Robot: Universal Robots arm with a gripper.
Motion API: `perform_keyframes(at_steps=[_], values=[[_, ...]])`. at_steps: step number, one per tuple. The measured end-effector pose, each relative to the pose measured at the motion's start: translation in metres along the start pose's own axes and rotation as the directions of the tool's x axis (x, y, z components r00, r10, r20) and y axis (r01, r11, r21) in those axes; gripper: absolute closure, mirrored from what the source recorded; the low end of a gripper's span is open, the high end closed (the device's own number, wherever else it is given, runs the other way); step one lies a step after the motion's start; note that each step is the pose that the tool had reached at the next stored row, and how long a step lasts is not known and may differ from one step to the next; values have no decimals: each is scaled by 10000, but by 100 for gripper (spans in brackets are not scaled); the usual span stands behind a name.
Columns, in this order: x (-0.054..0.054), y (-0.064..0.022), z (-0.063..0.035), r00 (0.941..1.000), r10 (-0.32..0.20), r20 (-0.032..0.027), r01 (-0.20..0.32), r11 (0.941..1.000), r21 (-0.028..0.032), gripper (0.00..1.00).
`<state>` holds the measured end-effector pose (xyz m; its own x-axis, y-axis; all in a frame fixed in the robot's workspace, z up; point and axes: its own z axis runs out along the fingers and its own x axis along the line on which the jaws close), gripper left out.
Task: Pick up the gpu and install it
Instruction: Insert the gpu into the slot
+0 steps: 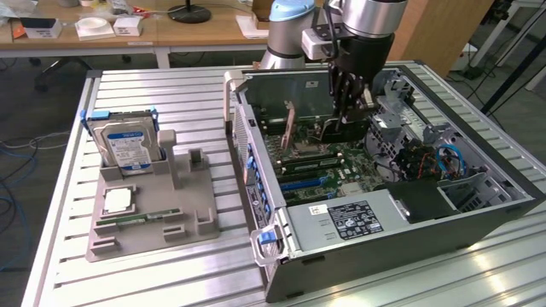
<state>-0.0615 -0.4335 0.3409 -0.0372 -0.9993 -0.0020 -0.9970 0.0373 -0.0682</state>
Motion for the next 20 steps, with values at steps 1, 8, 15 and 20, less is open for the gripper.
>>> perform_keyframes(at_steps=[1, 8, 15, 20], values=[[0, 0, 6, 10000, -14, 1, 14, 10000, 7, 74], [2, 2, 23, 10000, -17, -18, 17, 10000, 13, 74], [21, 1, 24, 10000, -19, -19, 19, 10000, 11, 74], [33, 1, 27, 10000, -19, -20, 19, 10000, 11, 74]])
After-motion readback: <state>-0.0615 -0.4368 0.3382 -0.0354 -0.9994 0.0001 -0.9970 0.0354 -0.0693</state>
